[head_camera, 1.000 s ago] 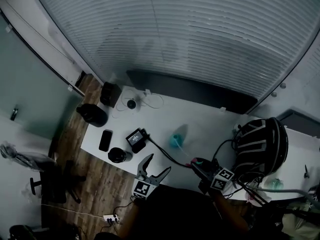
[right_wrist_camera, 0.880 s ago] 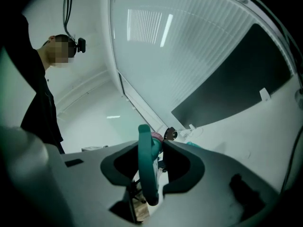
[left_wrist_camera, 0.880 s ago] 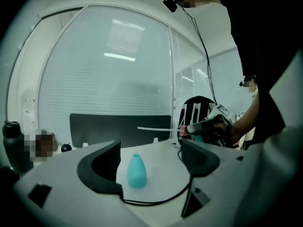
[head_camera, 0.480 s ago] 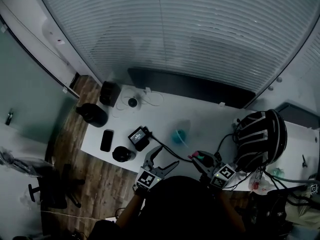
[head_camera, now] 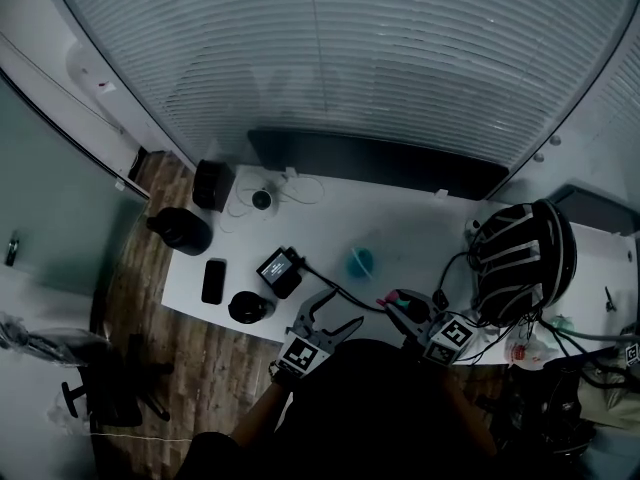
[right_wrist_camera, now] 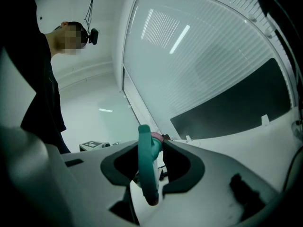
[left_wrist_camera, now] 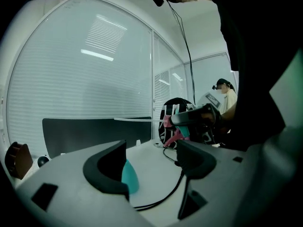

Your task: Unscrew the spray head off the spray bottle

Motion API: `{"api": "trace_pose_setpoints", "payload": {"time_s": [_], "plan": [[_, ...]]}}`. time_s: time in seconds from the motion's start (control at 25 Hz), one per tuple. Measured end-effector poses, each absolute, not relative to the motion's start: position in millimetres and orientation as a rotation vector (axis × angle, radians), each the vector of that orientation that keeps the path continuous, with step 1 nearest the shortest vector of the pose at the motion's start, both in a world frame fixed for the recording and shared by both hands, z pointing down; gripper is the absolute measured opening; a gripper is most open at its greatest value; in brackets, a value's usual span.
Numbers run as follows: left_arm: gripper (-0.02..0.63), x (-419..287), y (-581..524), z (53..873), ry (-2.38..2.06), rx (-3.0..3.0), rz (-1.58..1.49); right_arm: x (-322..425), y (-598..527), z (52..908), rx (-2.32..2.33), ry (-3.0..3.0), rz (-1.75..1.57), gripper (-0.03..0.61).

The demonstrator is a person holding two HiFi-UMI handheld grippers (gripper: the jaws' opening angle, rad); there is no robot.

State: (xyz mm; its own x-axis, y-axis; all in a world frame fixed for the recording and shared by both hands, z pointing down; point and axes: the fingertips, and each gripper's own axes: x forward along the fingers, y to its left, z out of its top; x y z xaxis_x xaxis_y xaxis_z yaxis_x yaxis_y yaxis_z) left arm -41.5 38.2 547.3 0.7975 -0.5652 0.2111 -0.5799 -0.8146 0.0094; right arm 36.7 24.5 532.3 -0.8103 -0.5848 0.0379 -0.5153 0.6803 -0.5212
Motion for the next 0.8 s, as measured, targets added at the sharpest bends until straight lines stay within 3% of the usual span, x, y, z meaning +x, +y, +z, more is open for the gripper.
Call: {"api": "trace_pose_setpoints", "payload": {"time_s": [0.12, 0.28, 0.8], "plan": [[0.273, -47.8, 36.5, 549.6, -0.949, 2.897, 0.305, 31.7, 25.3, 535.9, -0.909, 2.78, -0.77, 0.129], [0.014, -51.2, 35.7, 550.0, -0.961, 2.925, 0.34, 25.8, 27.1, 535.8, -0.905, 2.814, -0.763, 0.129], [0.005, -45.1, 33.6, 558.0, -0.93, 2.877, 0.306, 31.5, 27.6, 546.4, -0.88, 2.75, -0.843, 0.129]]}}
